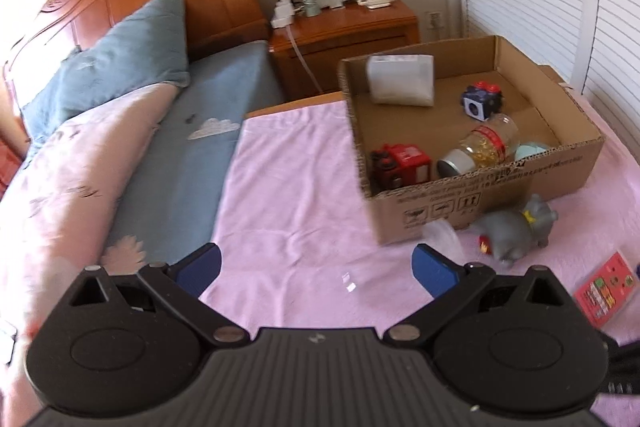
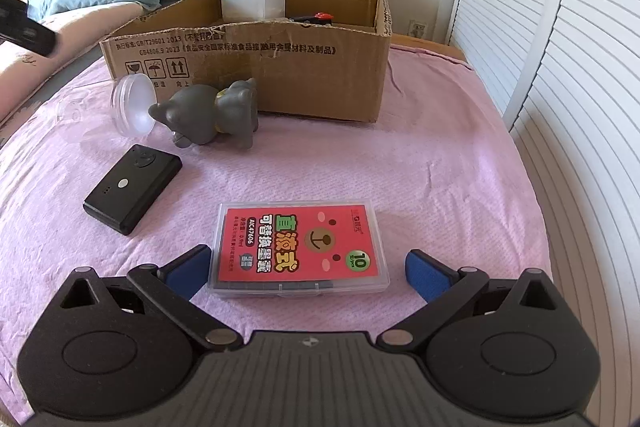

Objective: Organize rigid objects
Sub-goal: 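Grasp the red card pack with the right tool while the left tool grasps the clear plastic cup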

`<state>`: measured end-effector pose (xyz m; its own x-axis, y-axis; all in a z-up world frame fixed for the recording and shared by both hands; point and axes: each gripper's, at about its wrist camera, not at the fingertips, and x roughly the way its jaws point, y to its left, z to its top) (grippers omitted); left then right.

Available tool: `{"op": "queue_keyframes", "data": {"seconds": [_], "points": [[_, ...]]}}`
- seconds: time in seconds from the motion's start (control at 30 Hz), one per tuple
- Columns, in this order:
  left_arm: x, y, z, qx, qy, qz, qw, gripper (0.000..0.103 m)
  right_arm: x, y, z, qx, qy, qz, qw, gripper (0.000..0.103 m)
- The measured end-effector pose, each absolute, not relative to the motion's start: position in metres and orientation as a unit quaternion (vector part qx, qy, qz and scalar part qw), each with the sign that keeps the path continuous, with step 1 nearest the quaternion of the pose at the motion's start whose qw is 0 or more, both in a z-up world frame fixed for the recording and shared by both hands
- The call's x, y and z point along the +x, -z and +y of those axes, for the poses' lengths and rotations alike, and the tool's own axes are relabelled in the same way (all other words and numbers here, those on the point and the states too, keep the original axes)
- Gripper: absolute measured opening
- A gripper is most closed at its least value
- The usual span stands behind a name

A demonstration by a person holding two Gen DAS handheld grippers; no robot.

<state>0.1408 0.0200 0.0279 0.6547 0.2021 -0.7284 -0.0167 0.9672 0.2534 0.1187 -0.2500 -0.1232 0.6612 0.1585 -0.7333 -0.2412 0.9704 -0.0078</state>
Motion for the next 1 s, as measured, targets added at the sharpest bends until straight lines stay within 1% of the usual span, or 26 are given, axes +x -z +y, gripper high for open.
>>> {"op": "queue_keyframes", "data": {"seconds": [0.1, 0.17, 0.37, 0.5, 0.8, 1.0], "points": [[0.123, -0.042, 0.023, 0.124, -0.063, 0.403, 0.905, 0.102, 0.119, 0.123, -0.251, -0.053, -0.113, 0.396, 0.91, 0.103], [0.115, -0.041, 0.024, 0.119, -0.058, 0.4, 0.907, 0.102, 0.119, 0.123, -0.25, -0.053, -0.113, 0.397, 0.909, 0.103], [0.126, 0.008, 0.024, 0.04, -0.032, 0.428, 0.902, 0.102, 0.116, 0.123, -0.251, -0.056, -0.12, 0.393, 0.91, 0.103], [0.14, 0.032, 0.015, 0.007, -0.017, 0.419, 0.908, 0.102, 0.115, 0.124, -0.25, -0.057, -0.121, 0.389, 0.911, 0.103], [0.172, 0.055, -0.002, -0.006, -0.028, 0.412, 0.911, 0.102, 0.116, 0.124, -0.251, -0.058, -0.126, 0.387, 0.911, 0.103], [0.172, 0.066, 0.009, -0.011, -0.052, 0.418, 0.907, 0.102, 0.118, 0.123, -0.251, -0.059, -0.126, 0.392, 0.909, 0.103]]}}
